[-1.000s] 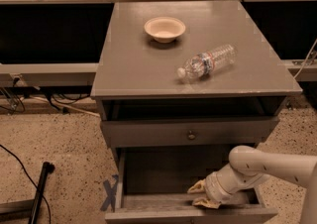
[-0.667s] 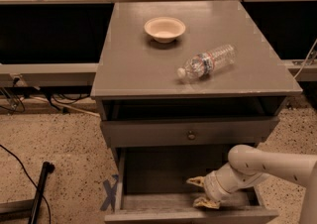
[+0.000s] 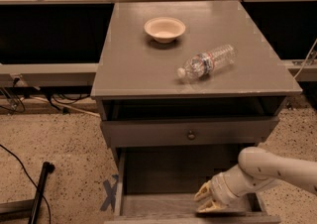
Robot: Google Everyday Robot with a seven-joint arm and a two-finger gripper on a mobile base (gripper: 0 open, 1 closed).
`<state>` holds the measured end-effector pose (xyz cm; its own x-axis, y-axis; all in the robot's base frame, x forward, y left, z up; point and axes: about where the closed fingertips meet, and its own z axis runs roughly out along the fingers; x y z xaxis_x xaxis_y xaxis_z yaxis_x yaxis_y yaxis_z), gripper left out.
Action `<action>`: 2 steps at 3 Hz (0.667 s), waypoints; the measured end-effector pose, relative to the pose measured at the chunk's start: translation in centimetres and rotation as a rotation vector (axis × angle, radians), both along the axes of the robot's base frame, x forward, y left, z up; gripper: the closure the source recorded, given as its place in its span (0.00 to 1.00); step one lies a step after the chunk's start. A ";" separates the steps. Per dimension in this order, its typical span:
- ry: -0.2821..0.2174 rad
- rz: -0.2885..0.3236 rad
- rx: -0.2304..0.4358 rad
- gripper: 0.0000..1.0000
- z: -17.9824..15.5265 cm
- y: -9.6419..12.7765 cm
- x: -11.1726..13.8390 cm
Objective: Open middle drawer
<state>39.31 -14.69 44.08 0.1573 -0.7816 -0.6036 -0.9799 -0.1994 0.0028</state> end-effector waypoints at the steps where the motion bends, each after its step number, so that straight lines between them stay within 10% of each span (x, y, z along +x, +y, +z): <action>1: -0.098 0.020 0.035 0.80 3.8 -1.0 -1.0; 2: -0.149 -0.003 0.060 0.72 6.7 -2.6 -1.8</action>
Offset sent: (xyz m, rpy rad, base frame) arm -0.0233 -0.0411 0.0937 0.0782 -0.1958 -0.0290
